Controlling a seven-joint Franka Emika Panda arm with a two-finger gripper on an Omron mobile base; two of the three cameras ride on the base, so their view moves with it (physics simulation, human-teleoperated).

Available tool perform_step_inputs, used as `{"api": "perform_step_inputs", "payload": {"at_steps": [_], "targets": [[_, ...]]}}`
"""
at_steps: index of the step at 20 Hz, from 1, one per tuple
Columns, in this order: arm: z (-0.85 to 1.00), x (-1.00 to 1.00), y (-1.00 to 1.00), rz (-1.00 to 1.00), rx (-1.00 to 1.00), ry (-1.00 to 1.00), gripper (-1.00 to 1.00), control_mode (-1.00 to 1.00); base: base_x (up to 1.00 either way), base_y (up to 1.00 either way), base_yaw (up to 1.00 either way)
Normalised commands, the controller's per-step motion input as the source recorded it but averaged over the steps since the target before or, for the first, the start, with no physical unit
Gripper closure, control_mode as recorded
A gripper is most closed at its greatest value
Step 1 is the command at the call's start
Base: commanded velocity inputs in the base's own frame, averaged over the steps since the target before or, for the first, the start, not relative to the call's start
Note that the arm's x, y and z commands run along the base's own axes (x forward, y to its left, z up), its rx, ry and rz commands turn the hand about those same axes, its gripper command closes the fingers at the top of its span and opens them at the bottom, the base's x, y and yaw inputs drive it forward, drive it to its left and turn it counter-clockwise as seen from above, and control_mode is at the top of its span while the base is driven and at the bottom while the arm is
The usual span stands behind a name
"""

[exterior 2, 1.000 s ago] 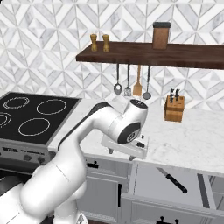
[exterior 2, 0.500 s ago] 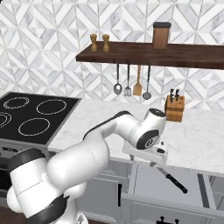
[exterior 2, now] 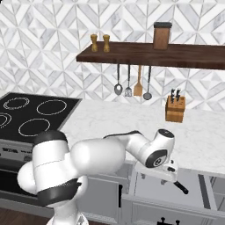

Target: Pick up the knife from the drawer and place it on the cutting board. Then place the meat from the plate to the cutting board.

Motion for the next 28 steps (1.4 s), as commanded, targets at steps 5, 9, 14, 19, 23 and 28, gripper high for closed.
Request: {"api": "perform_step_inputs", "payload": {"at_steps": [5, 9, 14, 19, 23, 28], "targets": [[-0.22, 0.05, -0.3, 0.0, 0.0, 0.22, -1.0, -1.0, 0.0, 0.0, 0.0], [-0.38, 0.02, -0.2, 0.0, 0.04, 0.0, -1.0, -1.0, 0.0, 0.0, 0.0], [-0.41, 0.0, -0.17, 0.0, 0.01, -0.02, -1.0, -1.0, 0.0, 0.0, 0.0], [-0.36, 0.0, -0.17, 0.0, 0.0, 0.0, -1.0, -1.0, 0.0, 0.0, 0.0], [-0.24, -0.11, -0.14, 0.0, 0.0, 0.0, -1.0, -1.0, 0.0, 0.0, 0.0], [-0.18, -0.18, -0.21, 0.0, 0.0, 0.02, -1.0, -1.0, 0.0, 0.0, 0.0]]}}
